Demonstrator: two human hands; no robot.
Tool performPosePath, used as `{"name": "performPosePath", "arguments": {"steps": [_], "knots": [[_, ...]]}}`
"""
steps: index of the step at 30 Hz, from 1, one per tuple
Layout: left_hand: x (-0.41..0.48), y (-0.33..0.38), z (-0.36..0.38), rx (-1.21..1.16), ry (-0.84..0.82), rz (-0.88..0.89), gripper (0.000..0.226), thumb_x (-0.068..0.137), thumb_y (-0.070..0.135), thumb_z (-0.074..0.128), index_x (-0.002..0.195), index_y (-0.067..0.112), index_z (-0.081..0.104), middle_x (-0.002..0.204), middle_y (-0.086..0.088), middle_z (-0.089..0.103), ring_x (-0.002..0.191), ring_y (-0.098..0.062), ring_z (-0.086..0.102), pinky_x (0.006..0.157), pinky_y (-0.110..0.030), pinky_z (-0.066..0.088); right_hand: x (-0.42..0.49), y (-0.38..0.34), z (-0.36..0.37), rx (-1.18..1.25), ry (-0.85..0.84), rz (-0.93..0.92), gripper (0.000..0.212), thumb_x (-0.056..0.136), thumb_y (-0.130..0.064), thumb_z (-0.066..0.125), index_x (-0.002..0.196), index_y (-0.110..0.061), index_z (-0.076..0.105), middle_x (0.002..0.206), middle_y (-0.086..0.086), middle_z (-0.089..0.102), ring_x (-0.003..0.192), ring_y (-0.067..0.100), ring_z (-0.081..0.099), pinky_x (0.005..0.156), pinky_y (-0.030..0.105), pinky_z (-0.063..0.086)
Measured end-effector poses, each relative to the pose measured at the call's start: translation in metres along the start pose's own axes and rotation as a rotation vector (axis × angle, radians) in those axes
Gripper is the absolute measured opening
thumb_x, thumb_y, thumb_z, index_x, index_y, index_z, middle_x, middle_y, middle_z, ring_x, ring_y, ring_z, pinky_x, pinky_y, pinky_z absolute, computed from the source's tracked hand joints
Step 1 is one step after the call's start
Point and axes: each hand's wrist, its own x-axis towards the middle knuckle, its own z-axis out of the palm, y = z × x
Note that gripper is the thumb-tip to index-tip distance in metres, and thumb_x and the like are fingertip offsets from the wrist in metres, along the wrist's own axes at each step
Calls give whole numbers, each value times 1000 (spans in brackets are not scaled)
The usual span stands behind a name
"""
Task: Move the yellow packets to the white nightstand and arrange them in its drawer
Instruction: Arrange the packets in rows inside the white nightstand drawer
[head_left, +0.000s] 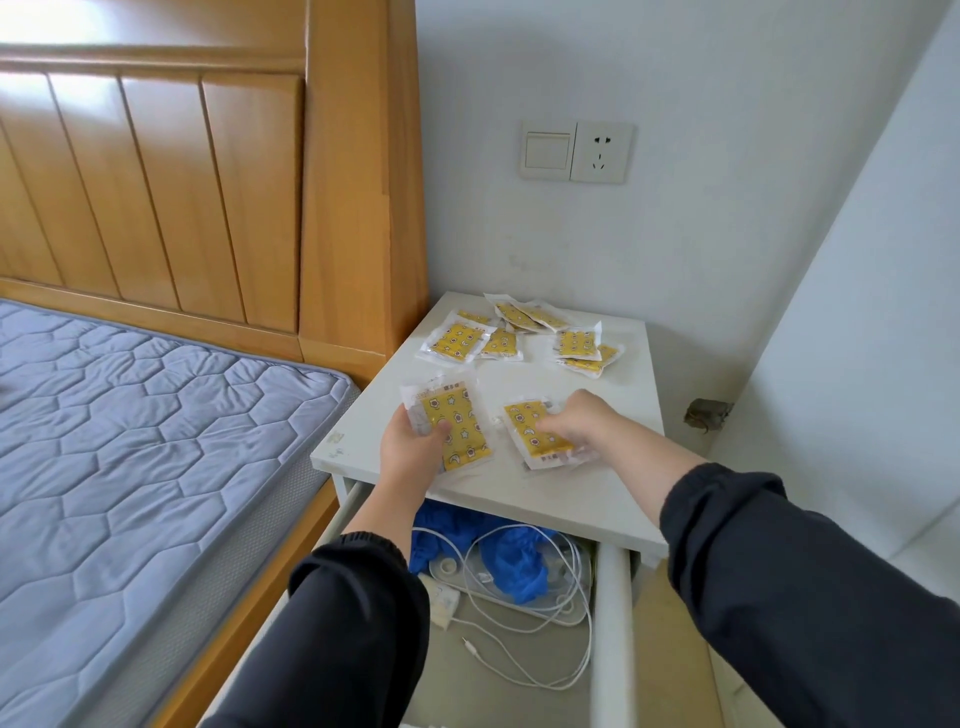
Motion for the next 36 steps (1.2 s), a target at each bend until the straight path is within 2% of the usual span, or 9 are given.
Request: {"name": "performPosePath", "arguments": {"steps": [2,5,11,21,24,27,30,33,36], "knots": [[0,-1,0,-7,-2,1,31,93,11,60,122,20,56,104,6,62,101,-18,62,80,-31,51,0,-12,-2,-37,-69,17,43,86,-34,66,115,-4,57,107,11,62,103,27,61,87,32,51],[2,-1,0,-7,-6,4,30,93,11,60,121,22,56,102,8,62,96,-14,61,74,-27,49,-3,-25,-5,-132,-186,47,56,92,-34,60,138,-5,44,139,12,50,122,27,53,102,34,44],[4,-4,1,-14,-8,6,29,93,11,59,120,24,57,102,8,62,94,-14,61,75,-27,50,-8,-31,-13,-100,-310,87,62,96,-28,56,146,-3,29,151,16,33,134,30,40,102,38,36],[0,-3,3,43,-13,31,33,94,14,59,125,21,56,107,7,62,97,-14,59,75,-27,48,10,27,-5,701,-170,209,31,81,-2,66,113,-2,63,121,10,63,110,30,59,97,43,44],[-7,0,4,66,-79,16,30,93,14,60,122,20,57,112,2,64,96,-16,60,70,-26,48,-9,32,2,849,-67,224,30,83,1,63,113,-2,60,120,5,60,115,28,52,98,42,38],[-20,3,6,92,-143,-21,29,92,11,62,120,17,57,108,1,63,98,-19,62,81,-34,53,-29,37,10,966,-24,196,35,84,4,61,118,-2,56,123,4,57,119,25,49,105,42,36],[-36,1,6,10,-193,-61,24,91,6,62,112,17,58,106,-1,64,96,-20,63,83,-37,54,-50,47,22,1064,-3,146,26,83,9,59,103,-6,58,113,11,65,107,31,60,96,48,47],[-54,-6,0,-79,-227,-112,19,90,2,63,102,16,58,99,-1,66,89,-19,65,73,-35,55,-82,48,37,1108,69,83,28,84,8,58,109,-7,56,107,11,66,98,29,63,87,44,53],[-71,-17,-12,-107,-292,-147,20,88,1,64,101,17,60,103,-6,69,95,-25,67,84,-45,55,-113,43,54,1214,62,16,27,85,9,57,106,-8,58,101,8,68,93,25,65,85,42,54]]}}
